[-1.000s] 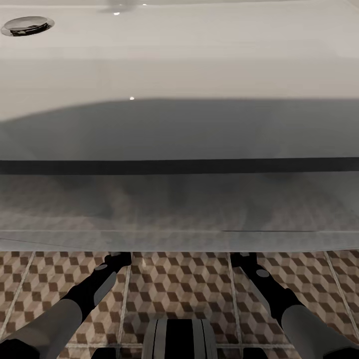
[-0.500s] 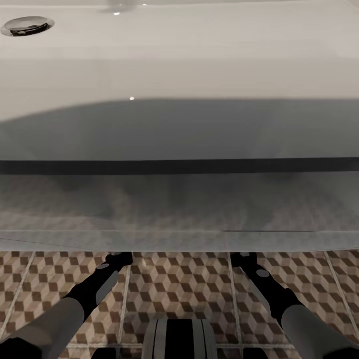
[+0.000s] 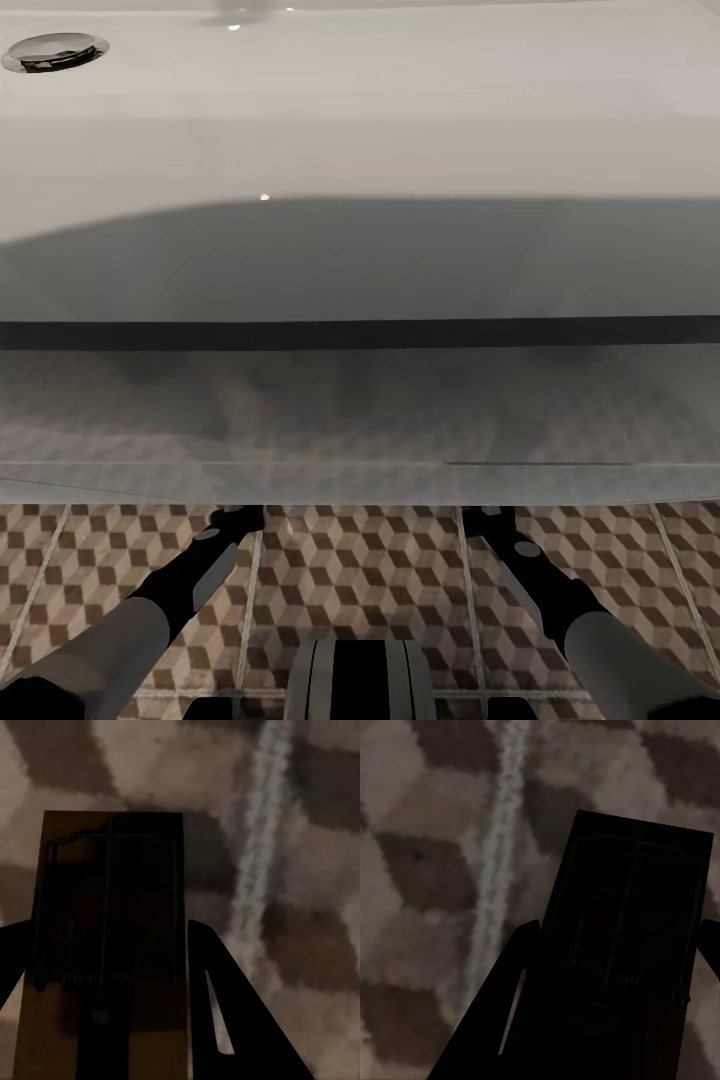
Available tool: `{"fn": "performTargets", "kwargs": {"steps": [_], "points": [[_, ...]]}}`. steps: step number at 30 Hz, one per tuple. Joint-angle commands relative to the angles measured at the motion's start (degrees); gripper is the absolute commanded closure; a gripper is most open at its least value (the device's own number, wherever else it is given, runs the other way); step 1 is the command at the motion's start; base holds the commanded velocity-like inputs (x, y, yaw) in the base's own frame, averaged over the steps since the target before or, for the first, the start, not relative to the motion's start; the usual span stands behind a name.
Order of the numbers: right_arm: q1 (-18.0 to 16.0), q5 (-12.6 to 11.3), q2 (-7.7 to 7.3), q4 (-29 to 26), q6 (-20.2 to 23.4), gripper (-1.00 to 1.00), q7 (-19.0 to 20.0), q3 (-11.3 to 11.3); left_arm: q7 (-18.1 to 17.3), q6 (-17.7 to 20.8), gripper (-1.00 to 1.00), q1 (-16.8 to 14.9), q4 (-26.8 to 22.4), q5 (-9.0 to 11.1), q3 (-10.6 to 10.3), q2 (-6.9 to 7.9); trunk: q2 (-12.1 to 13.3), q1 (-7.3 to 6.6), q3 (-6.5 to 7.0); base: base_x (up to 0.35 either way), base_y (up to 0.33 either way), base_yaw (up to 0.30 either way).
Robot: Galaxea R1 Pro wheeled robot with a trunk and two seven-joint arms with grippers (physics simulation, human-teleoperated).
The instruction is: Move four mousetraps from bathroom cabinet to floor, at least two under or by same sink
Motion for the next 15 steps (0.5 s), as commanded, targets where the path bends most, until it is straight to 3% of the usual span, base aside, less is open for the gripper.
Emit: {"fn": "performTargets", "kwargs": {"steps": [1, 7, 12, 15], "points": [[0.0, -0.7, -0.06, 0.1, -0.3, 1.00, 0.2, 0.3, 1.1, 0.3, 1.00, 0.0, -0.2, 0.1, -0.5, 0.04, 0.0, -0.01, -0.03, 0.000, 0.000, 0.000], [0.0, -0.8, -0.06, 0.1, -0.3, 1.00, 0.2, -0.5, 1.9, 0.2, 1.00, 0.0, -0.1, 0.0, -0.5, 0.02, 0.0, -0.01, -0.03, 0.000, 0.000, 0.000], [0.0, -0.7, -0.06, 0.2, -0.4, 1.00, 0.5, -5.7, 1.9, 0.2, 1.00, 0.0, -0.1, -0.1, -0.5, -0.05, 0.0, -0.01, -0.03, 0.000, 0.000, 0.000], [0.0, -0.6, -0.06, 0.2, -0.4, 1.00, 0.6, -7.0, 1.9, 0.2, 1.00, 0.0, -0.1, -0.1, -0.5, -0.09, 0.0, -0.01, -0.03, 0.000, 0.000, 0.000]]}}
